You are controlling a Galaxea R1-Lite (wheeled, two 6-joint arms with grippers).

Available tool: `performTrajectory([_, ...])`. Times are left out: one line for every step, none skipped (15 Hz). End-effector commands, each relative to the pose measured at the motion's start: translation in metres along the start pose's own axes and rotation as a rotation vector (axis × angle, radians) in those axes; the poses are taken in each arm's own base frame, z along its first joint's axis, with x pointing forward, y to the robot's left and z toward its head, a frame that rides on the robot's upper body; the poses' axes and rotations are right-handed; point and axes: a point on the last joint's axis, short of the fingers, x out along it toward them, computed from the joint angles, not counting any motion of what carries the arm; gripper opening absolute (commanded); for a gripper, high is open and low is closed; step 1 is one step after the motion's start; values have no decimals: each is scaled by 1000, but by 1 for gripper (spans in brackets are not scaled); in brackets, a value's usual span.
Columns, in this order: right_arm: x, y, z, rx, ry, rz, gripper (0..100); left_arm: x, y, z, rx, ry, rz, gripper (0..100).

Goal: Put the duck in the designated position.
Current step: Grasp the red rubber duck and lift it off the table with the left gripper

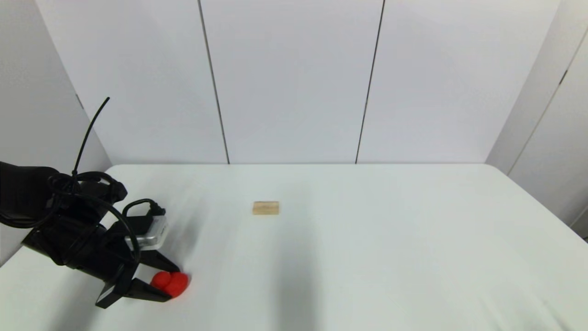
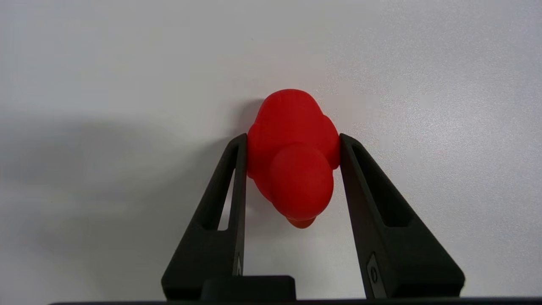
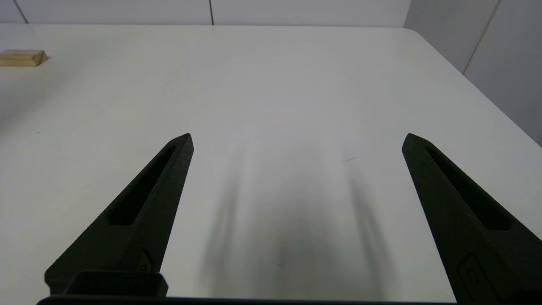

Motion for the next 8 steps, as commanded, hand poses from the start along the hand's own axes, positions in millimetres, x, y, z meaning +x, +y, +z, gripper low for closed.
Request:
performTrajectory([0, 0, 0, -1, 0, 1, 100, -3, 2, 9, 18, -14, 10, 0])
performTrajectory([0, 0, 0, -1, 0, 1, 100, -7, 3, 15, 19, -17, 27, 0])
performTrajectory([0, 0, 0, 1, 0, 1, 100, -11, 4, 24, 27, -24, 47, 0])
performTrajectory([0, 0, 0, -1, 0, 1, 100, -15, 6, 34, 31, -33, 70, 0])
performTrajectory([0, 0, 0, -1, 0, 1, 100, -18, 9, 45, 45, -44, 89, 0])
performTrajectory([0, 0, 0, -1, 0, 1, 100, -23, 15, 56, 69, -56, 113, 0])
performTrajectory([0, 0, 0, 1, 0, 1, 100, -26, 20, 67, 89, -69, 135, 0])
performTrajectory([0, 0, 0, -1, 0, 1, 100, -31, 25, 77, 102, -83, 158, 0])
